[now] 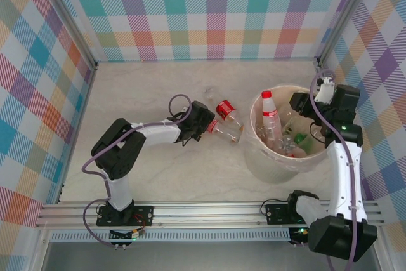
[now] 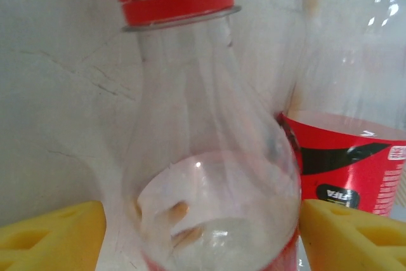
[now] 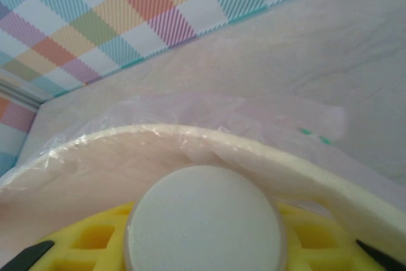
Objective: Put the plastic bottles in the bin
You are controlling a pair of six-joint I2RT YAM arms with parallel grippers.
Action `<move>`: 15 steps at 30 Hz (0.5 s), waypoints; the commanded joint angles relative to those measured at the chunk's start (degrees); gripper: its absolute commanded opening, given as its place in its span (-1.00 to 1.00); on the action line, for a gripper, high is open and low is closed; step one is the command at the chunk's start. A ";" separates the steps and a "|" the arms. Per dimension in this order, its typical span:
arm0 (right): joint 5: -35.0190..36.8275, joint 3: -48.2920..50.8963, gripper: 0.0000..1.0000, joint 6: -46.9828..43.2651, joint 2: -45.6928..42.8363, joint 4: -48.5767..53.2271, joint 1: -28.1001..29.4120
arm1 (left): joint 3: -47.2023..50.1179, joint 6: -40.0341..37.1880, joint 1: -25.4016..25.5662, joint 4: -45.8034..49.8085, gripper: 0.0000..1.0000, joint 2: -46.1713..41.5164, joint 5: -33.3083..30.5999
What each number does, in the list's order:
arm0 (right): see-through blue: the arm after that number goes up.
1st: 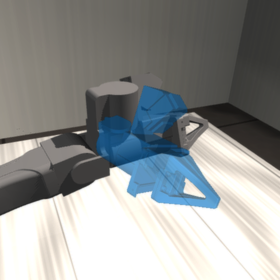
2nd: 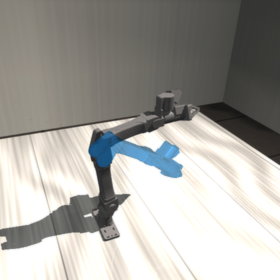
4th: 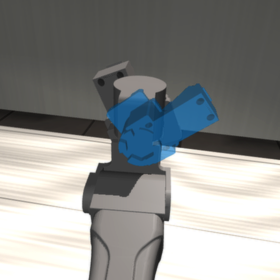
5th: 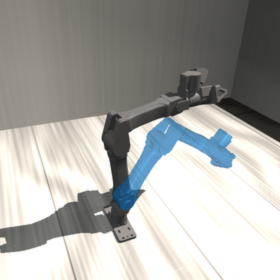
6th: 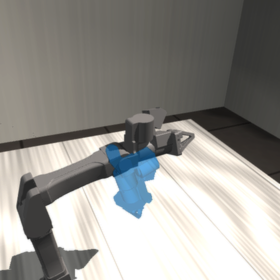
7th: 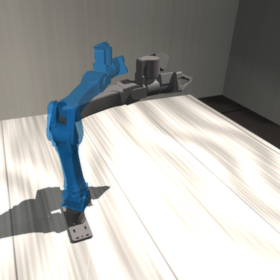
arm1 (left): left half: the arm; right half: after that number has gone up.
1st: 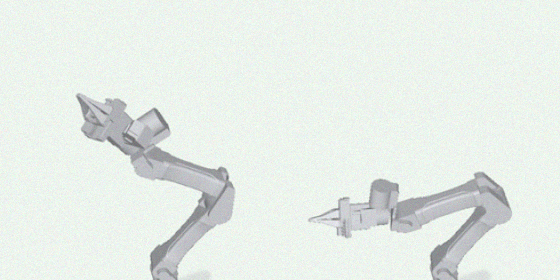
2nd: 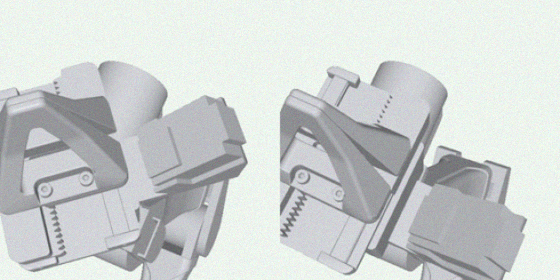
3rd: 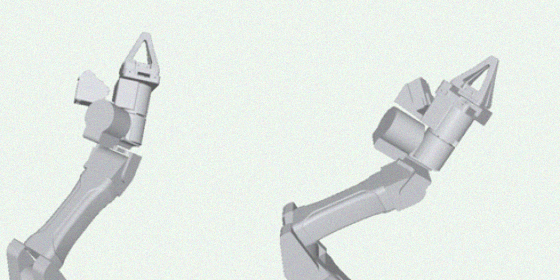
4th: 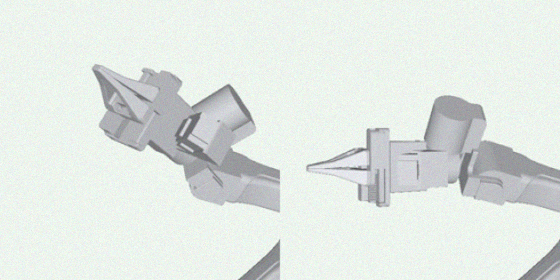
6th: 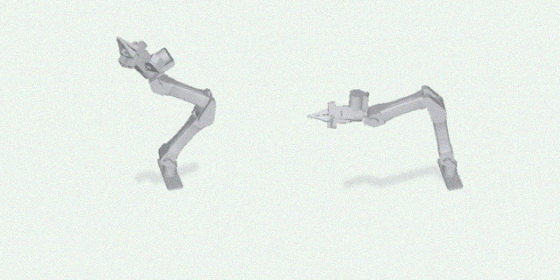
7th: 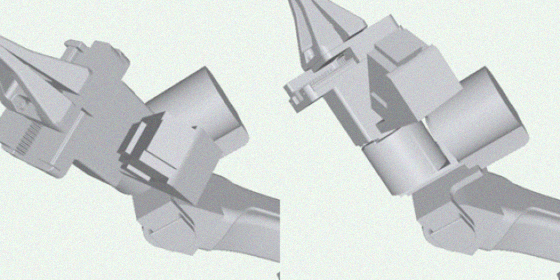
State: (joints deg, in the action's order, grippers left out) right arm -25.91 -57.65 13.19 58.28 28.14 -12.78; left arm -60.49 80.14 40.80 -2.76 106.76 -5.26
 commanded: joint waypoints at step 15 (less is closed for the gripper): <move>8.22 -20.55 0.52 -12.22 0.01 27.31 -0.76 | -1.42 -0.20 0.70 5.37 0.33 -0.75 -3.83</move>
State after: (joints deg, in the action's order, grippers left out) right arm -21.32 -76.12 5.87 60.66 46.78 -12.82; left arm -60.99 79.96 41.23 -0.99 107.09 -7.51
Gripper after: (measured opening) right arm 0.743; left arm 0.668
